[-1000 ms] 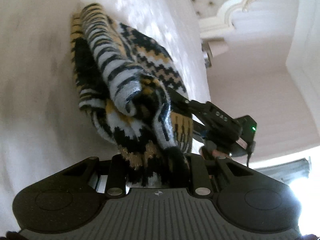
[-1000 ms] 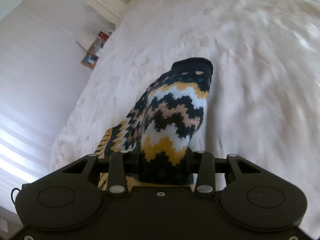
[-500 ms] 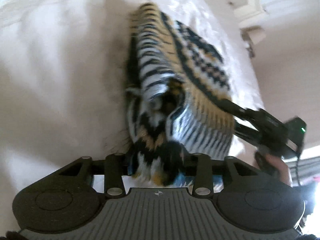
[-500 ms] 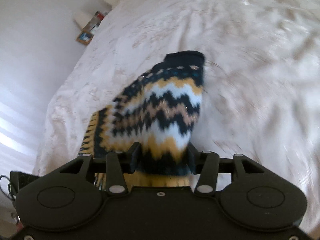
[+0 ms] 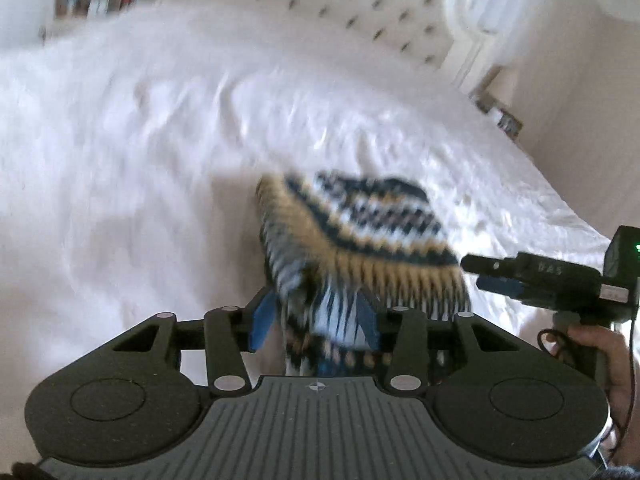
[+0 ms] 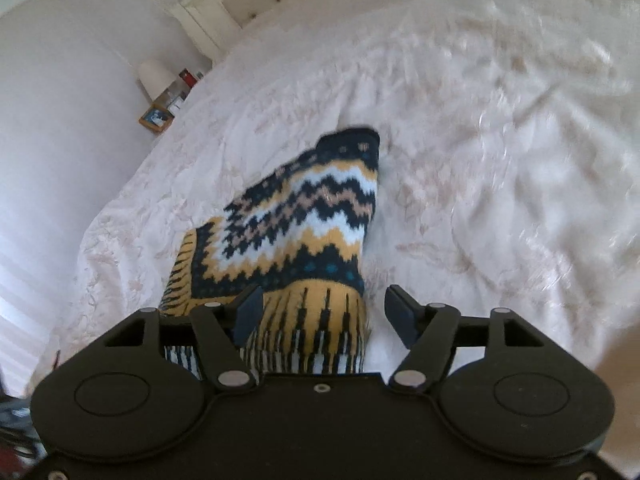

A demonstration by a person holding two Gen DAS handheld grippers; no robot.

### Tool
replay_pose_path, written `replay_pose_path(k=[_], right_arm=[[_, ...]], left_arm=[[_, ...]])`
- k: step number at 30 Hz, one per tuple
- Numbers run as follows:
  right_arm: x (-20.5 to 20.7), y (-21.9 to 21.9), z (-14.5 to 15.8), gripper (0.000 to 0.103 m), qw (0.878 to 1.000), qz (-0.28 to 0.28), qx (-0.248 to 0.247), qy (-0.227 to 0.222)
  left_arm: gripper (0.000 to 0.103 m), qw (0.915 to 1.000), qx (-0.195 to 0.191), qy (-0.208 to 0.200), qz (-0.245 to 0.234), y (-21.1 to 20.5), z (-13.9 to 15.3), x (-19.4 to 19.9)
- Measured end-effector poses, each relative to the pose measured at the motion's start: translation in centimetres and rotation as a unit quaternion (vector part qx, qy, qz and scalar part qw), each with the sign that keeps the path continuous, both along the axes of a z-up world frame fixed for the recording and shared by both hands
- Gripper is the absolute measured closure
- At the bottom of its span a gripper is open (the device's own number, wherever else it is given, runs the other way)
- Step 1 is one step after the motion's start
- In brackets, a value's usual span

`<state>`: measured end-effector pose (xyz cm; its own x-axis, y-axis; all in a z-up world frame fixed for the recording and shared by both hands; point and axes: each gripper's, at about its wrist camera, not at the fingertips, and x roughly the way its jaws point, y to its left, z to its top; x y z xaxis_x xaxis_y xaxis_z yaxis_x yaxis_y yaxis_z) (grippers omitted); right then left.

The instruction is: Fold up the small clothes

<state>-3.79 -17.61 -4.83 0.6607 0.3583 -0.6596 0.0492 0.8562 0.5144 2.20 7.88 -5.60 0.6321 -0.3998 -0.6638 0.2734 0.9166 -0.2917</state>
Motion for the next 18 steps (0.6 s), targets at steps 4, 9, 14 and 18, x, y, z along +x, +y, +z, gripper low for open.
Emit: replay_pose_path(k=[4, 9, 14, 18], right_arm=[[0.0, 0.7, 0.9, 0.029, 0.998, -0.007, -0.051, -0.024], [0.9, 1.1, 1.2, 0.027, 0.994, -0.008, -0.102, -0.036], [2.3, 1.7, -0.1, 0.025, 0.988, 0.0, -0.151, -0.021], [3.0, 1.7, -2.6, 0.024, 0.988, 0.006, -0.153, 0.018]], left_arm=[[0.056, 0.999, 0.027, -0.034, -0.008, -2.0, 0.2, 1.7], [0.055, 0.9983, 0.049, -0.029, -0.011, -3.0, -1.1, 3.6], [0.047, 0.9961, 0.087, 0.016, -0.001, -2.7, -4.8, 5.1], [0.026, 0.9965, 0.062, 0.05, 0.024, -1.5, -6.8, 6.0]])
